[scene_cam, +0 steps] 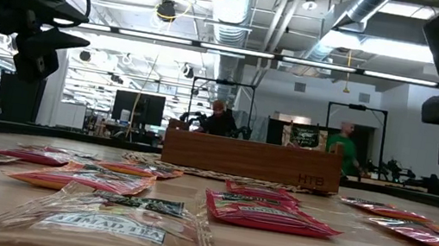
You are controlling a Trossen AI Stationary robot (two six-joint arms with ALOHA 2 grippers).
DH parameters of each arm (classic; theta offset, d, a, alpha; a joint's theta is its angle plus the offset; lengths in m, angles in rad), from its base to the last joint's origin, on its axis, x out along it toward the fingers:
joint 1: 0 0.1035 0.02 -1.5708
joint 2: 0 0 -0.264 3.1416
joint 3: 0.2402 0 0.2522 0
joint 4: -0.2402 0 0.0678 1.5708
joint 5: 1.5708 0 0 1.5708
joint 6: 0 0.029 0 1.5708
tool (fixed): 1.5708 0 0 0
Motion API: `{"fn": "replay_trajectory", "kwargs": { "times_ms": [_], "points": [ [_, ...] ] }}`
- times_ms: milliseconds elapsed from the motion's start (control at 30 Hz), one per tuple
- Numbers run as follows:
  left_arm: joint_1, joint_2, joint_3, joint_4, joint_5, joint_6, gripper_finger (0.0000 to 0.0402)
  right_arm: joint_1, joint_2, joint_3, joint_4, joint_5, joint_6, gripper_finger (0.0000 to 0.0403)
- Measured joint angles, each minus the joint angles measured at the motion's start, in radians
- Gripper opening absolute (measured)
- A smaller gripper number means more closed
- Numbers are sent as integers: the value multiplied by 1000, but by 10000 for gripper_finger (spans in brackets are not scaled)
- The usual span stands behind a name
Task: Pick & Place Tea
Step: Put the brown tea bag into the right section of the wooden organizer
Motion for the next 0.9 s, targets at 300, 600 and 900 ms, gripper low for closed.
{"fn": "replay_trajectory", "kwargs": {
  "times_ms": [300,600,900],
  "points": [
    [0,0,0,1,-1,0,133,-2,3,0,21,0,-4,168],
    [0,0,0,2,-2,0,133,-13,5,-1,22,5,-29,164],
    [0,0,0,2,-2,0,133,-31,1,-65,68,-18,-29,149]
  ]
}}
